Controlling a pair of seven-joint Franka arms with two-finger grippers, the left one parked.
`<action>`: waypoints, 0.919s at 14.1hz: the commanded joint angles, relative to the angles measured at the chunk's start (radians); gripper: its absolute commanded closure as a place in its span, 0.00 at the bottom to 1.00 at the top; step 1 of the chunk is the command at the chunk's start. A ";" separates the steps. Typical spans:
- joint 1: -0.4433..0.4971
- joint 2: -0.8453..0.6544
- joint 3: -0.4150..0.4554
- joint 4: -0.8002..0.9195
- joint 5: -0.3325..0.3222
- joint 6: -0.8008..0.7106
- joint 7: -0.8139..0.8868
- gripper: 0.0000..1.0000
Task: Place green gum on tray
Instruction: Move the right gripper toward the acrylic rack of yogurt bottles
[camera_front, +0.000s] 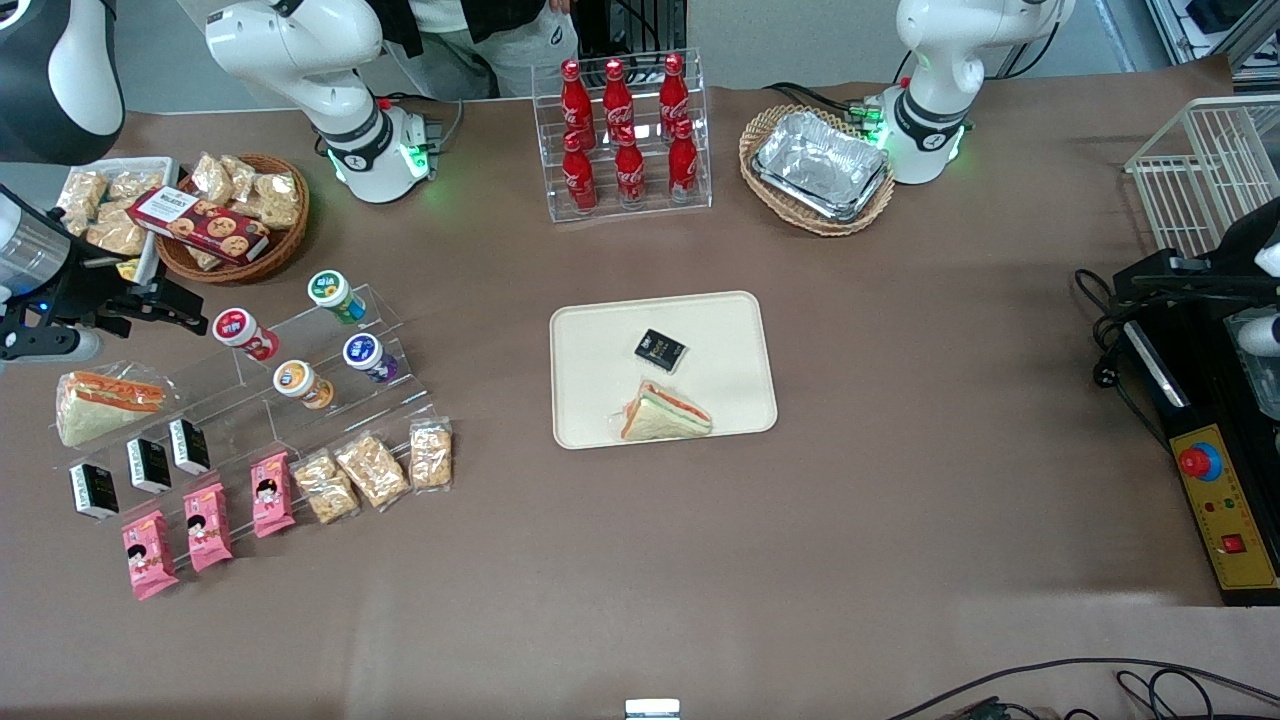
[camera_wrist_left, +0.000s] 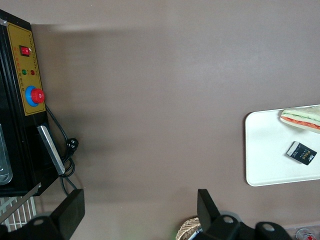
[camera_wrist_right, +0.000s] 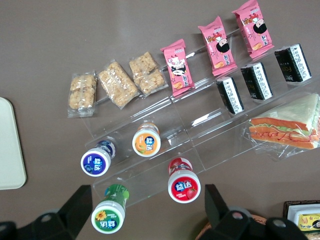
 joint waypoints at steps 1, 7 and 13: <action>-0.001 0.001 -0.003 0.002 -0.007 0.007 0.000 0.00; -0.006 0.014 -0.006 0.014 -0.006 0.010 0.013 0.00; 0.002 0.007 -0.003 0.006 -0.003 0.010 0.016 0.00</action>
